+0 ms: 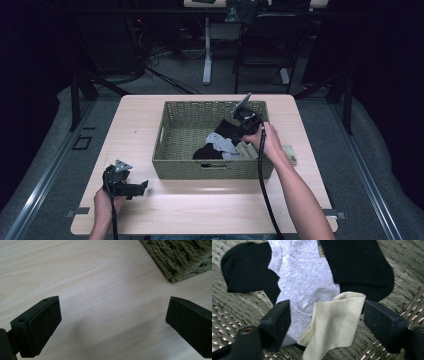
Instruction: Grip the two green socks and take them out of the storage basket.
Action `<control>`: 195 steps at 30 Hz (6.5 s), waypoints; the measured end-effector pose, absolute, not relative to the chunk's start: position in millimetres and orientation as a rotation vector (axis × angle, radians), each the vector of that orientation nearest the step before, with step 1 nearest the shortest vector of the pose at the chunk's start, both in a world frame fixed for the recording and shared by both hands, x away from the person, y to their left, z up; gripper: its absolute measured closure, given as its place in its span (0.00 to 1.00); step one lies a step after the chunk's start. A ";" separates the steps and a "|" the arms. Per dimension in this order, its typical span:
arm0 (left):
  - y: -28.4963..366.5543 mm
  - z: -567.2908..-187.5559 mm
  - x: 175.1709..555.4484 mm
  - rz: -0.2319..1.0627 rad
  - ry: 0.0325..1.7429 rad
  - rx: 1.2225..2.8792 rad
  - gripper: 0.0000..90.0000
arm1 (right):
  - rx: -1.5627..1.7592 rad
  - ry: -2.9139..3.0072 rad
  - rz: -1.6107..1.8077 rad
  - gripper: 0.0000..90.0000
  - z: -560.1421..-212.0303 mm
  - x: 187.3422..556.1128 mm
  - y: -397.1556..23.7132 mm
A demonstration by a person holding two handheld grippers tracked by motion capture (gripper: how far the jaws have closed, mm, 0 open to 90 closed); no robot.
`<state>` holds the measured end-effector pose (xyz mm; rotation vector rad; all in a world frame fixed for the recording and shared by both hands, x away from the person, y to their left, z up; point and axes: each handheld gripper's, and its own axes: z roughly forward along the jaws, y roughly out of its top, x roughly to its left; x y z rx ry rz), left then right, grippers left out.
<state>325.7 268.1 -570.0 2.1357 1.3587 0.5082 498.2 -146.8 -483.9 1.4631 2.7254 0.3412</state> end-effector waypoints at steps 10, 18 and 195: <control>268.2 -570.4 325.9 0.514 1.355 2.139 0.00 | 1.493 2.722 0.263 0.51 -502.2 500.9 -138.2; 268.2 -570.3 325.8 0.515 1.355 2.139 0.00 | 1.512 2.709 0.194 0.71 -510.6 502.8 -135.4; 261.8 -569.7 328.2 0.508 1.340 2.146 0.00 | 1.551 2.302 0.796 0.05 -475.5 326.7 -325.6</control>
